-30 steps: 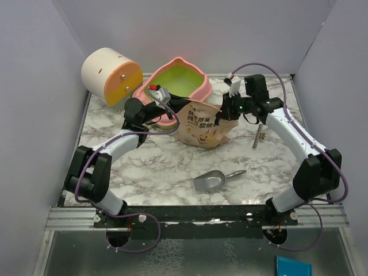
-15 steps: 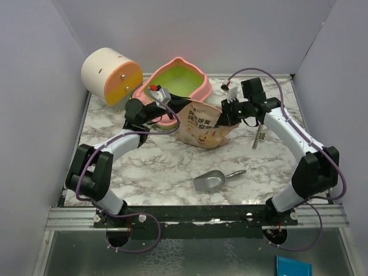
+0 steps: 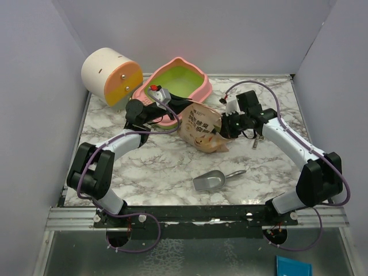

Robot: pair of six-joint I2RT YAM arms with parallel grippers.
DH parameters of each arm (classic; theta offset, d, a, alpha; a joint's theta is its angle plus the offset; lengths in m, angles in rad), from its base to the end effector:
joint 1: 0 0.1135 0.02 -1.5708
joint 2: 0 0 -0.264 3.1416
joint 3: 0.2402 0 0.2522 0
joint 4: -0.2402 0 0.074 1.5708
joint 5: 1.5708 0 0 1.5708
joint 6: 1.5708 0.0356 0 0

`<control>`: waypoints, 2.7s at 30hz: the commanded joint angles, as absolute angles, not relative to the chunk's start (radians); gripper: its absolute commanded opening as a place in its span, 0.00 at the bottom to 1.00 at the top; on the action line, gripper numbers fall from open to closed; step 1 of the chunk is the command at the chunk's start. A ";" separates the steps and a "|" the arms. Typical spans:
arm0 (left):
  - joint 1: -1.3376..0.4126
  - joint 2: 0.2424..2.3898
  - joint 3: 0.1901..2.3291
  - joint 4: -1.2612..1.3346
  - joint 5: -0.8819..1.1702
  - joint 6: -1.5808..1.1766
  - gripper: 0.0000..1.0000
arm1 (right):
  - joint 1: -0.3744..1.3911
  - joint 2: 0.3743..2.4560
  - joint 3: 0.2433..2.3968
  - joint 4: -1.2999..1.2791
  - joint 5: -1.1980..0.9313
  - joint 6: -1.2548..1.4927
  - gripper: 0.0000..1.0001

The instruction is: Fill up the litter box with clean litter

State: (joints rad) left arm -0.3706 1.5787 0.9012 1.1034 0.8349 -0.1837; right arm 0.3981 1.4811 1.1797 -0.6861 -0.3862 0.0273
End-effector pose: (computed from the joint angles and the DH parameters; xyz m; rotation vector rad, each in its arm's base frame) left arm 0.3071 -0.1476 0.3111 0.8658 1.0358 -0.9466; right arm 0.2778 0.1314 0.2717 -0.6236 2.5045 0.6557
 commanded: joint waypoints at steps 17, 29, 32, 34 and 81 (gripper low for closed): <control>-0.362 1.570 0.961 1.260 0.801 -0.204 0.00 | 0.401 1.394 1.222 -0.478 -0.964 0.046 0.04; -0.352 1.521 0.972 1.108 0.714 -0.175 0.00 | 0.402 1.294 1.264 -0.471 -0.373 0.141 0.51; -0.351 1.517 0.969 1.108 0.721 -0.169 0.00 | 0.402 1.297 1.261 -0.513 -0.298 0.098 0.56; -0.351 1.519 0.969 1.107 0.728 -0.169 0.00 | 0.401 1.315 1.259 -0.550 -0.283 0.067 0.56; -0.350 1.603 1.043 1.206 0.710 -0.181 0.00 | 0.401 1.545 1.273 -0.160 0.131 0.216 0.01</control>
